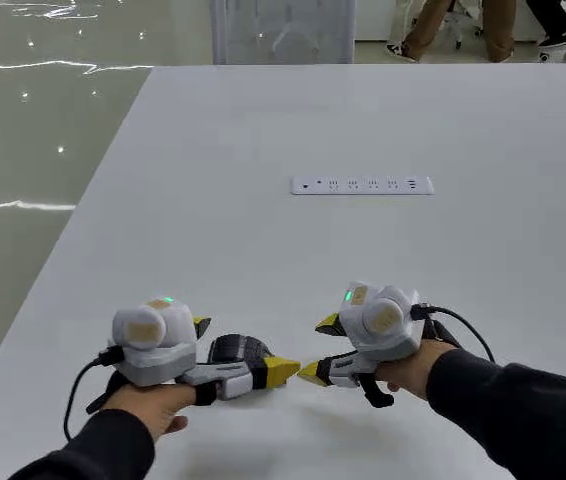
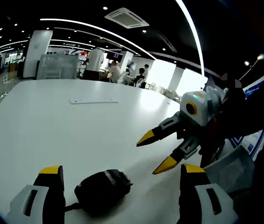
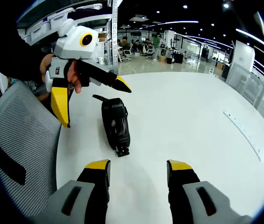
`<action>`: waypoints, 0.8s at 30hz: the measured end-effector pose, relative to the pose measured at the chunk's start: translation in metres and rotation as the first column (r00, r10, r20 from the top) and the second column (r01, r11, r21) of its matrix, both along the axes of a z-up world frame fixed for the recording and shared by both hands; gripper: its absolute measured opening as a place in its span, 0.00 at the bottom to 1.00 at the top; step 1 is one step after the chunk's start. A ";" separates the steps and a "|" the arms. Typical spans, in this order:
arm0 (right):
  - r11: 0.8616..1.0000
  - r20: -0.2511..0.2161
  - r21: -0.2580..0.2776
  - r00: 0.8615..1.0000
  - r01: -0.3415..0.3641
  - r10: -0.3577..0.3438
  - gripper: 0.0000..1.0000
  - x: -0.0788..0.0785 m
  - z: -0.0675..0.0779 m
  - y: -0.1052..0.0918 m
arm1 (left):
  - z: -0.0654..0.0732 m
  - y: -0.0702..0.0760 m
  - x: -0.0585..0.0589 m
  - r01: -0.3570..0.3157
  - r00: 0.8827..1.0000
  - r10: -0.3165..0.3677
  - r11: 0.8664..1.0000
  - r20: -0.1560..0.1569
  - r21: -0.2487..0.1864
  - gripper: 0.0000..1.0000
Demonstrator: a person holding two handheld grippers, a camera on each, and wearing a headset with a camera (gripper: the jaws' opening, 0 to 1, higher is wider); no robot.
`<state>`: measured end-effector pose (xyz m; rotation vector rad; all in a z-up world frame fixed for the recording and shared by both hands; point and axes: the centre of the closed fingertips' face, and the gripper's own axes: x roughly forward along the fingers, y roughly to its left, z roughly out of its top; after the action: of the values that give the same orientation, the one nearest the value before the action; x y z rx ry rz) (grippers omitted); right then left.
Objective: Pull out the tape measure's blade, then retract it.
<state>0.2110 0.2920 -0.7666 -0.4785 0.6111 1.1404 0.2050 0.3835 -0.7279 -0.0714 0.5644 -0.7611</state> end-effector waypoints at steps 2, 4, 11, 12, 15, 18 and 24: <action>0.999 0.032 0.025 0.999 0.030 -0.031 0.52 -0.002 0.011 -0.014 | 0.002 0.009 -0.004 -0.004 1.000 0.004 1.000 -0.006 0.004 1.00; 0.998 0.053 0.036 0.997 0.057 -0.059 0.55 -0.006 0.019 -0.030 | 0.005 0.020 -0.006 -0.019 1.000 0.019 1.000 0.005 0.003 1.00; 0.982 0.103 0.088 0.979 0.167 -0.175 0.66 -0.018 0.043 -0.078 | -0.002 0.056 -0.016 -0.062 0.998 0.061 0.997 0.033 0.047 1.00; 0.980 0.107 0.094 0.977 0.174 -0.184 0.68 -0.020 0.045 -0.083 | -0.003 0.059 -0.017 -0.066 0.997 0.065 0.997 0.032 0.050 1.00; 0.974 0.124 0.098 0.968 0.207 -0.218 0.71 -0.025 0.052 -0.102 | 0.007 0.065 -0.025 -0.066 0.998 0.064 0.996 0.024 0.057 1.00; 0.964 0.131 0.120 0.959 0.238 -0.253 0.73 -0.030 0.060 -0.116 | 0.035 0.066 -0.026 -0.062 0.993 0.055 0.996 0.102 0.061 1.00; 0.948 0.139 0.140 0.943 0.285 -0.304 0.77 -0.038 0.069 -0.142 | 0.048 0.075 -0.026 -0.047 0.991 0.036 0.996 0.132 0.082 1.00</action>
<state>0.1726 0.1505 -0.6978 -0.3580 0.4556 0.8381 0.1790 0.4585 -0.6801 0.0449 0.4694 -0.6951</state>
